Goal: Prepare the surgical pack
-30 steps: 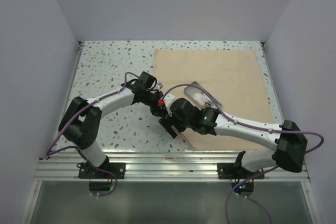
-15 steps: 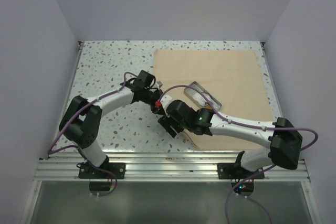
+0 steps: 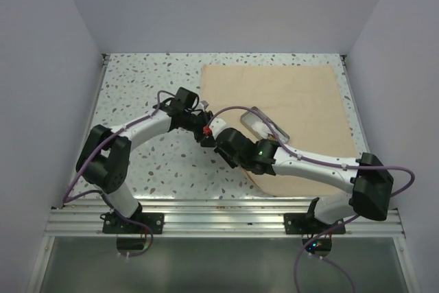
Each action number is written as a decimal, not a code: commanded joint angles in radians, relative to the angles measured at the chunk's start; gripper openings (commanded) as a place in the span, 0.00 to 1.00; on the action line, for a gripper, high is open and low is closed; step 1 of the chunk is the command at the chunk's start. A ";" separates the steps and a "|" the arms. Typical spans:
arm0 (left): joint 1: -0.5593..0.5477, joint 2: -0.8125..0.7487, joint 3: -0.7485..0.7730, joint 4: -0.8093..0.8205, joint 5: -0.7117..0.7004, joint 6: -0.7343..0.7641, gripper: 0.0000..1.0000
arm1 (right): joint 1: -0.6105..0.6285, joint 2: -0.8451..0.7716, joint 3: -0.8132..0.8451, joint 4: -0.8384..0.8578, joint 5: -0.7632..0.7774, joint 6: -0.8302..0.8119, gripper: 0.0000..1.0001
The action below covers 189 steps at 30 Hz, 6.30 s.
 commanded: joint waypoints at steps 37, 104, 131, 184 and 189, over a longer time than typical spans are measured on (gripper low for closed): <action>0.159 -0.057 0.176 -0.295 -0.353 0.451 0.59 | -0.723 0.339 0.443 -0.232 -0.098 0.019 0.00; 0.294 0.006 0.188 -0.336 -0.361 0.508 0.61 | -1.058 0.742 0.704 -0.209 -0.206 0.008 0.00; 0.294 0.032 0.180 -0.371 -0.370 0.497 0.60 | -1.059 0.816 0.737 -0.146 -0.263 0.023 0.00; 0.304 0.153 0.352 -0.212 -0.350 0.511 0.66 | -1.085 0.782 0.863 -0.265 -0.280 0.088 0.25; 0.319 0.196 0.398 -0.085 -0.306 0.471 0.43 | -1.084 0.779 0.771 -0.217 -0.367 0.157 0.00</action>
